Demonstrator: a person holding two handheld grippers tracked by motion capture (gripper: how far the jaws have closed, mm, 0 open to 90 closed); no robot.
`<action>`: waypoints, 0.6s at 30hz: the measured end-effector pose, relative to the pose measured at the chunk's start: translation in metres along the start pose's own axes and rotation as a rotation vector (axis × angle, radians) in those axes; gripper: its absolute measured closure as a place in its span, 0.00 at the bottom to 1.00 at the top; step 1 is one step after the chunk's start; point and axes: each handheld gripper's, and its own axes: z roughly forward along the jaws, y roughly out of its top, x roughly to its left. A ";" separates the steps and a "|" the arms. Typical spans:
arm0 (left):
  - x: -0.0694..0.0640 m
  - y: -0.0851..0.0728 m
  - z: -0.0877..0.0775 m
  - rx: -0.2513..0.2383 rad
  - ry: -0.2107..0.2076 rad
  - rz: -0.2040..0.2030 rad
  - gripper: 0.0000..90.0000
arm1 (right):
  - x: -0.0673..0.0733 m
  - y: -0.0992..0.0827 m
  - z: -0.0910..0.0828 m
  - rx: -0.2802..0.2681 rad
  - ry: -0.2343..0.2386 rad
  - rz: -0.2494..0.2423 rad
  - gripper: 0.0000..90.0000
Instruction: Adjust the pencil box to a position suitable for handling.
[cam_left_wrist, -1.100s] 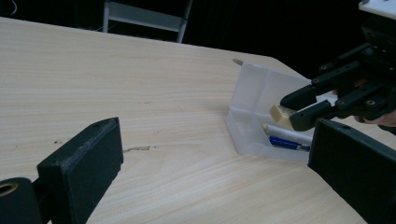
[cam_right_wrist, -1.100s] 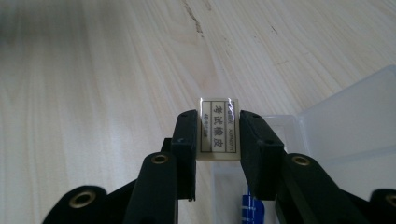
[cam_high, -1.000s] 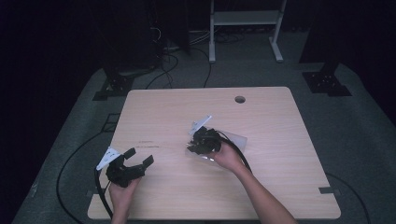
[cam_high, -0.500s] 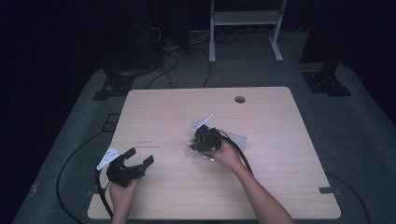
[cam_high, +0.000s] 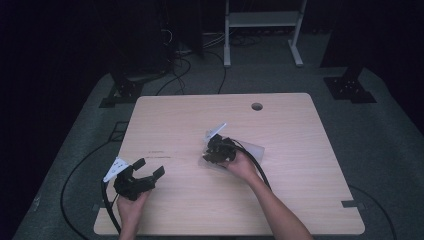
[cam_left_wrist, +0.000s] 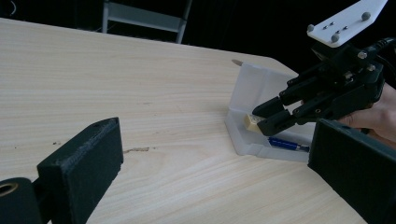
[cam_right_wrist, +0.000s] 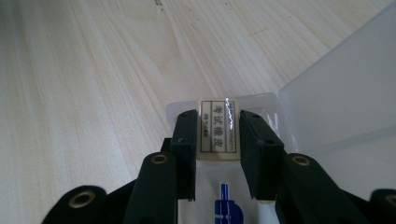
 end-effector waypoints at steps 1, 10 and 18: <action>0.000 0.000 0.000 0.000 -0.001 0.000 0.02 | 0.000 0.000 0.001 0.003 0.000 -0.001 0.75; 0.000 0.000 0.000 0.000 -0.002 -0.001 0.02 | -0.001 -0.001 0.005 0.012 0.000 0.008 0.75; 0.000 0.000 0.000 -0.001 -0.004 -0.001 0.02 | -0.005 -0.003 0.008 0.008 0.010 0.050 0.75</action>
